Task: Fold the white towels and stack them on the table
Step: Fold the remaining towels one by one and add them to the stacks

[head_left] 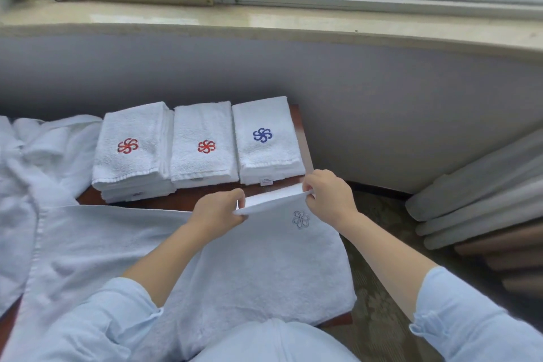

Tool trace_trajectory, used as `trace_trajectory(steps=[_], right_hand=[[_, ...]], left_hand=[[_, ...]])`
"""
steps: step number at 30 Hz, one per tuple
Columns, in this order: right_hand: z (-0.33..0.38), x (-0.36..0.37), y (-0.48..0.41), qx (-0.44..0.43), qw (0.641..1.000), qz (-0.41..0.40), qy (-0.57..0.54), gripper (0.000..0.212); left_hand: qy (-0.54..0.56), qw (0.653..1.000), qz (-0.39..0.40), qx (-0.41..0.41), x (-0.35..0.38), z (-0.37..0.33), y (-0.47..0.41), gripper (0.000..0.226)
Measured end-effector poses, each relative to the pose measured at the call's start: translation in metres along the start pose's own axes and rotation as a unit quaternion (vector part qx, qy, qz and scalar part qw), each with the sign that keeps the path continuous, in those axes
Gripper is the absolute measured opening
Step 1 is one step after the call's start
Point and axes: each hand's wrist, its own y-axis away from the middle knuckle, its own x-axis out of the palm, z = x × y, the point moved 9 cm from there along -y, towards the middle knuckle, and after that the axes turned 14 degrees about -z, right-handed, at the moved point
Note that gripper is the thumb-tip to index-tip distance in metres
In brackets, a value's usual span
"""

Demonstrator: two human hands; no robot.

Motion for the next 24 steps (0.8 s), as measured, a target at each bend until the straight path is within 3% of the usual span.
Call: trace_trajectory(steps=[8,13,17,22,24], right_hand=[[-0.009,0.014,0.053,0.012,0.998,0.029,0.047,0.011],[-0.012,0.019,0.073,0.005,0.996,0.035,0.087,0.017],[-0.02,0.037,0.097,0.025,0.987,0.095,0.131,0.025],[-0.002,0.042,0.108,0.019,0.995,0.098,0.02,0.032],[0.012,0.052,0.114,0.009,0.989,0.143,-0.042,0.038]], left_hand=[[0.008,0.998,0.033,0.046,0.031,-0.017,0.037,0.03],[0.001,0.994,0.098,0.044,0.058,-0.019,0.055,0.024],[0.009,0.987,0.152,0.052,0.076,-0.024,0.069,0.019],[0.045,0.978,0.194,0.068,0.082,-0.029,0.076,0.043],[0.031,0.977,0.192,0.089,0.08,-0.033,0.075,0.047]])
